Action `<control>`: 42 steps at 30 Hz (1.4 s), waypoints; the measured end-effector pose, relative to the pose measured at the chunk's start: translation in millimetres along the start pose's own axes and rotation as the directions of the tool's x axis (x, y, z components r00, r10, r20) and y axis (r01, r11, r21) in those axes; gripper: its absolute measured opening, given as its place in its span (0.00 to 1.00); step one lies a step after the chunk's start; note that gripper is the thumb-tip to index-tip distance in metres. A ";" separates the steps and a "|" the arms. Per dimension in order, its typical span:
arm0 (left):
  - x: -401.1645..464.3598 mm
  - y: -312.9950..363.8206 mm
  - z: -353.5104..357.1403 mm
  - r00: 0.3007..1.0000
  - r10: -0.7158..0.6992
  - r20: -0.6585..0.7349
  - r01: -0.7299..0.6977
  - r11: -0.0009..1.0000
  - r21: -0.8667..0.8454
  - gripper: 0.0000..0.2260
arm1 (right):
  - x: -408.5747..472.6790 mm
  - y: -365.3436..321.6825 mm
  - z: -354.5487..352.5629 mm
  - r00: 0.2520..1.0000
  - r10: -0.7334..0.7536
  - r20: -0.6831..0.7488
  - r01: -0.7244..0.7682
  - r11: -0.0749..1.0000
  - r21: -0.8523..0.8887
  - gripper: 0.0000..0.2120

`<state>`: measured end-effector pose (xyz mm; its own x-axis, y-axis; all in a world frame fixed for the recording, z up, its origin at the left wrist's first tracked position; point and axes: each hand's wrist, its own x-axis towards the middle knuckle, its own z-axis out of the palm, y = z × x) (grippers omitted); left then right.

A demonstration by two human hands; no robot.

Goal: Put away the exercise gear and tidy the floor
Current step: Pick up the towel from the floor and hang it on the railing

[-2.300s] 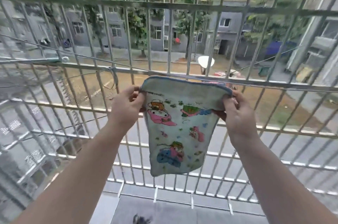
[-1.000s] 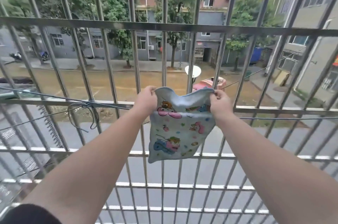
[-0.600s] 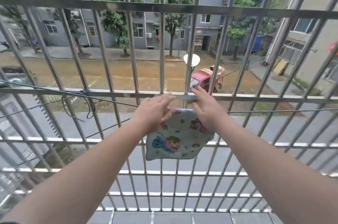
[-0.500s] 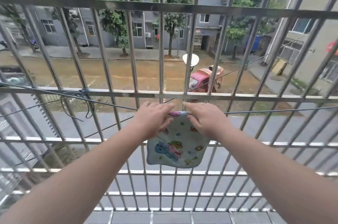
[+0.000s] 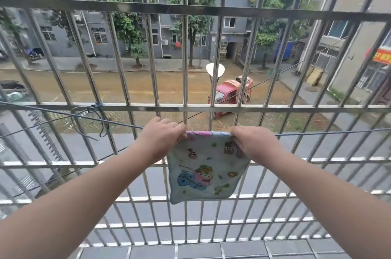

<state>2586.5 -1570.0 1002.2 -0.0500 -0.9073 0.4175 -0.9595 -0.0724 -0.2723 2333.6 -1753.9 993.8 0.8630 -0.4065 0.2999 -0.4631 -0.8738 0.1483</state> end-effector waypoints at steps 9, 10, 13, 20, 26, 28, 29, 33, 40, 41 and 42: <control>-8.8 1.1 -33.4 0.980 -0.077 0.183 0.111 0.977 -0.184 0.12 | -14.6 0.9 -21.9 0.988 0.125 0.091 -0.132 0.989 0.071 0.17; -11.5 -1.1 -37.7 0.977 -0.106 0.184 0.147 0.964 -0.222 0.12 | -16.7 3.3 -23.2 0.983 0.163 0.089 -0.172 0.980 0.097 0.16; -16.2 -11.3 -46.4 0.967 -0.197 0.162 0.239 0.921 -0.309 0.11 | -20.5 10.3 -28.3 0.954 0.278 0.112 -0.290 0.950 0.117 0.09; -13.6 -11.1 -53.9 0.941 -0.218 0.257 0.250 0.963 -0.097 0.09 | -20.3 9.0 -32.9 0.929 0.330 0.170 -0.328 0.944 -0.041 0.13; -10.3 -1.4 -65.4 0.932 -0.234 0.275 0.283 0.947 -0.151 0.13 | -29.2 -10.5 -35.0 0.931 0.357 0.072 -0.360 0.933 0.029 0.21; -8.0 7.5 -70.4 0.943 -0.199 0.268 0.262 0.939 -0.222 0.19 | -39.8 -21.6 -41.5 0.919 0.395 -0.015 -0.392 0.915 0.092 0.24; -7.2 13.8 -73.3 0.952 -0.184 0.245 0.246 0.935 -0.255 0.20 | -47.1 -28.1 -45.4 0.911 0.409 -0.050 -0.403 0.909 0.108 0.25; -9.2 39.8 -75.7 0.976 -0.122 0.178 0.176 0.927 -0.332 0.23 | -90.3 -49.7 -60.1 0.867 0.491 -0.082 -0.475 0.865 0.158 0.28; -23.2 92.5 -62.7 0.988 -0.016 0.155 0.078 0.913 -0.401 0.26 | -177.7 -74.5 -69.2 0.751 0.660 0.014 -0.658 0.745 0.109 0.30; -26.1 104.3 -61.2 0.986 0.004 0.168 0.067 0.907 -0.416 0.27 | -191.3 -78.6 -68.5 0.736 0.676 0.036 -0.676 0.729 0.111 0.31; -29.0 116.8 -60.2 0.983 0.024 0.182 0.058 0.900 -0.431 0.27 | -206.6 -83.0 -66.2 0.718 0.694 0.057 -0.695 0.710 0.113 0.31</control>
<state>2459.1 -1527.2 1010.5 -0.0218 -0.9691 0.2458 -0.9863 0.0610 0.1530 2180.4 -1579.7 981.8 0.3094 -0.9134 0.2645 -0.9060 -0.3676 -0.2097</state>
